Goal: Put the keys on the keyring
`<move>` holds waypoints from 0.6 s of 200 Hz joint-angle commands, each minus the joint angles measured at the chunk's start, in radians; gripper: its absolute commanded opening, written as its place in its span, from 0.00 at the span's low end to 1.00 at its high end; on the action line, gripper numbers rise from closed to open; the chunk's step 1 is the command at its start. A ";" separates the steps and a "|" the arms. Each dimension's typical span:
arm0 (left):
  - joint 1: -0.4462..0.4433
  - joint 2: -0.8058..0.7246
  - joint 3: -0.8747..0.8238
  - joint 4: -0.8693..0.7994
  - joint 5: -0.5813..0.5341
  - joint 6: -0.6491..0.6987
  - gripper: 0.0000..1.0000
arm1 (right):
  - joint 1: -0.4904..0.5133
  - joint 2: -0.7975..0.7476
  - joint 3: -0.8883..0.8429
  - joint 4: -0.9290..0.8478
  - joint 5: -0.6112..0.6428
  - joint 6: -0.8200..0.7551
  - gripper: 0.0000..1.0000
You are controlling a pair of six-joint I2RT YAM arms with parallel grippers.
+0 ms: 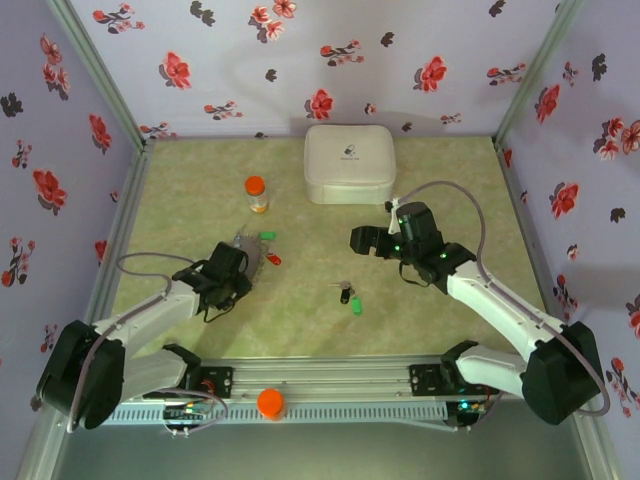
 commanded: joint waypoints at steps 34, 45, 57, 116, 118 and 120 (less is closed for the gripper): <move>0.008 0.029 -0.003 -0.005 -0.013 0.004 0.25 | 0.008 -0.027 -0.002 -0.018 0.014 -0.010 0.94; 0.008 0.024 -0.003 -0.014 -0.028 -0.001 0.26 | 0.008 -0.030 -0.005 -0.019 0.019 -0.010 0.94; 0.010 0.016 -0.003 -0.023 -0.046 0.001 0.27 | 0.008 -0.036 -0.007 -0.022 0.023 -0.012 0.94; 0.043 0.015 0.001 -0.058 -0.082 0.027 0.33 | 0.008 -0.034 -0.013 -0.019 0.019 -0.010 0.94; 0.043 0.015 0.001 -0.058 -0.082 0.028 0.33 | 0.008 -0.035 -0.013 -0.019 0.019 -0.011 0.94; 0.043 0.014 0.001 -0.058 -0.082 0.028 0.33 | 0.008 -0.035 -0.013 -0.019 0.019 -0.010 0.94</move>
